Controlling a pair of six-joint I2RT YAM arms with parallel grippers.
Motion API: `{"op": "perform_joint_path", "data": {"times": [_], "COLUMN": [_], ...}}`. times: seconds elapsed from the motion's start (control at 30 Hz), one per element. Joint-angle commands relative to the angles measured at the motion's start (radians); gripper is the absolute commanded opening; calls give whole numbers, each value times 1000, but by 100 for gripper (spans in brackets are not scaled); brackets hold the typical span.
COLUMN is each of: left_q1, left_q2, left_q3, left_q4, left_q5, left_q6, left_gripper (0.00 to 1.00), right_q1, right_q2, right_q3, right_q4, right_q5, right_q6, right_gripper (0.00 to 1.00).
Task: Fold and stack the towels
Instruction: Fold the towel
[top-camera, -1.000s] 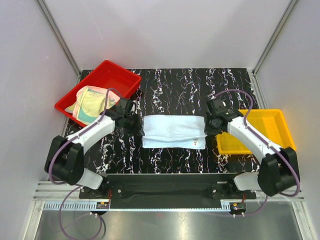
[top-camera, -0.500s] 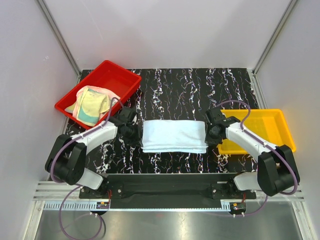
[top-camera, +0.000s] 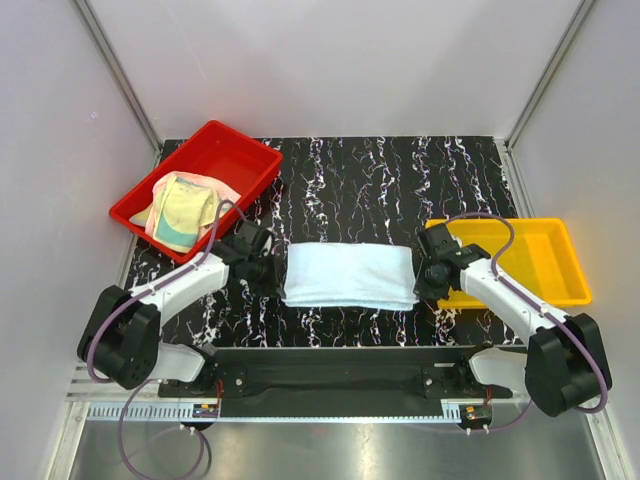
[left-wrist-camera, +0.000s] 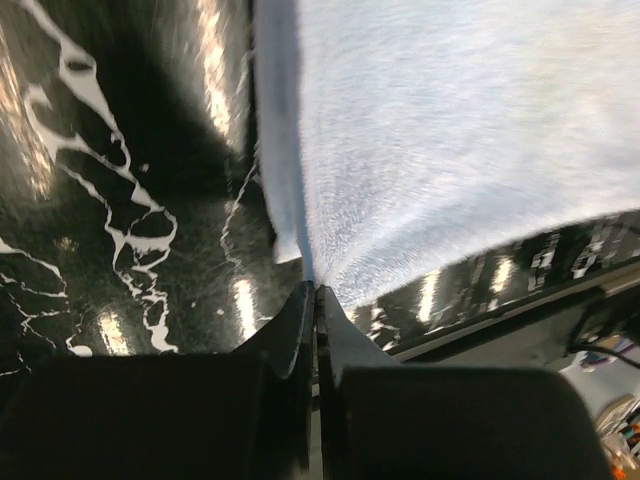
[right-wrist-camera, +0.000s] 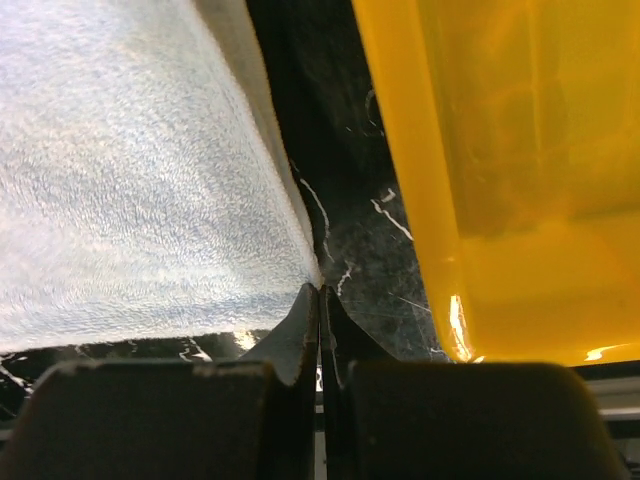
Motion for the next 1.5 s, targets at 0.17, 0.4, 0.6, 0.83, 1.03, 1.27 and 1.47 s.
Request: {"op": "perform_joint_path", "data": {"times": [0.17,0.4,0.6,0.83,1.03,1.27,1.47], "left_q1": [-5,-5,-13,-81,-81,-67,-67], "left_q2": [34,37,-4,88,157,120,207], "left_q3": [-52,-20,173,101,3,133,218], "left_q4": [37,-18,-111,90,147,75,176], "left_q5": [-36,-64,-76,67,12,-100,16], "left_q6": [15,41,61,-6,-49,-12,-25], "left_gripper": [0,31,37,37,38,43,45], "right_q1": [-2,-2,-2,-2,-2,-6,-51], "right_q2": [6,-12,-5,149,175,123,204], "right_q3": [-56,-35,105,13,-24,90,148], "right_q4": [28,-11,0,168,196,96,111], "right_q5": [50,15,-72,-211,-154,-51,-79], "right_q6": [96,113,61,58,43,-34,-114], "right_gripper": [0,26,27,26,31,55,59]}}
